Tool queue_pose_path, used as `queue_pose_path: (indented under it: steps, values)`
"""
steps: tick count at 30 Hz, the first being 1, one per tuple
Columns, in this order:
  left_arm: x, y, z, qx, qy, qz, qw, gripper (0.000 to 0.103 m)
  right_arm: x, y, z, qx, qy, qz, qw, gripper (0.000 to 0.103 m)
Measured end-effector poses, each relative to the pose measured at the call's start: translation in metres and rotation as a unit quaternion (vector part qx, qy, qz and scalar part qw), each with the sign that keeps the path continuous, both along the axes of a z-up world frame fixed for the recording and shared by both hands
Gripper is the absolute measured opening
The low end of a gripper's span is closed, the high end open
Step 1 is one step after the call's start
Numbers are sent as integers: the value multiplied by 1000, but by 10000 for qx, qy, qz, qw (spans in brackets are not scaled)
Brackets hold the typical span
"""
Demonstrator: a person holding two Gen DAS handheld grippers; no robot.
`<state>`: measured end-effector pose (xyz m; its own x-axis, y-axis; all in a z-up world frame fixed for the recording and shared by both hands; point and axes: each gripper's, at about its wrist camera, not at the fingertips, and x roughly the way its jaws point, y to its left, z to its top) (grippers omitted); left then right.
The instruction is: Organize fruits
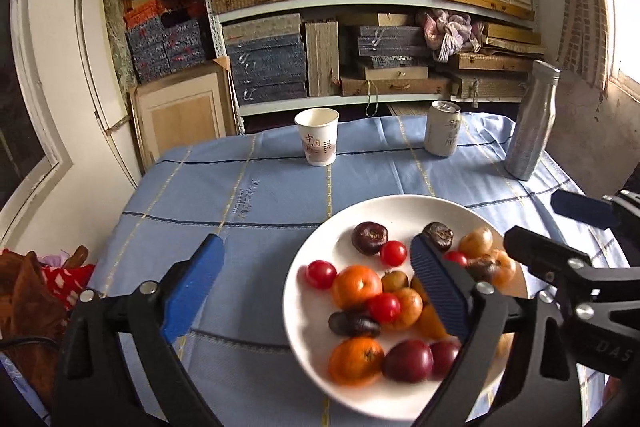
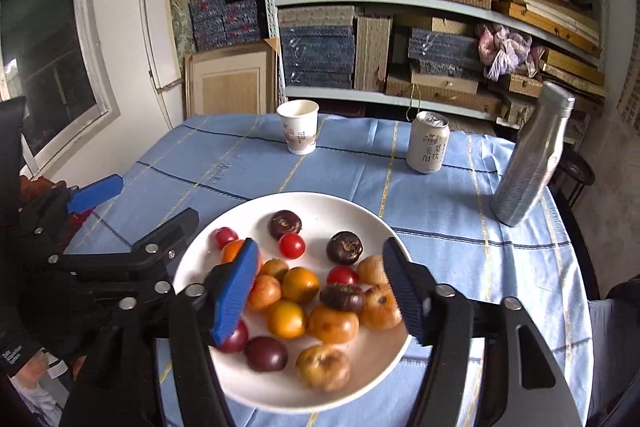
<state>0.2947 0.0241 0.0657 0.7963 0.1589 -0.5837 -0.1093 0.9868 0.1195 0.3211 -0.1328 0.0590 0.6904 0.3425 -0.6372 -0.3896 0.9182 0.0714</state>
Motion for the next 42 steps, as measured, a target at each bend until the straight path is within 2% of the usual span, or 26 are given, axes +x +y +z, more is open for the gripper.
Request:
queue_pose_path:
  steps: [12,22,24,25,30,36,38,39,42]
  values:
    - [-76,-12,10,14,-253,-132,9996,97,-74,-19,18,234,-396,105,9989,74]
    - [-124,-23,1,29,-334,-248,9991,98,-115,-32,10,516,-378,165,9978,75]
    - [-130,-23,-3,-40,-314,-251,9992,98,-121,-35,6,581,-356,159,9975,80]
    - [-133,-22,-5,-75,-298,-246,9992,98,-125,-38,3,615,-371,123,9973,83]
    - [-144,-18,-25,-164,-193,-147,9996,98,-135,-44,-13,615,-374,-14,9974,84]
    - [-149,-18,-53,-121,-5,-73,9999,98,-142,-48,-47,562,-306,-231,9977,87]
    - [-149,-18,-64,-36,128,-72,9999,98,-144,-49,-63,508,-295,-362,9976,91]
    - [-148,-19,-69,0,181,-74,9998,98,-144,-50,-69,484,-275,-427,9975,99]
    - [-144,-22,-86,95,402,-104,9991,98,-141,-52,-94,347,-106,-653,9972,100]
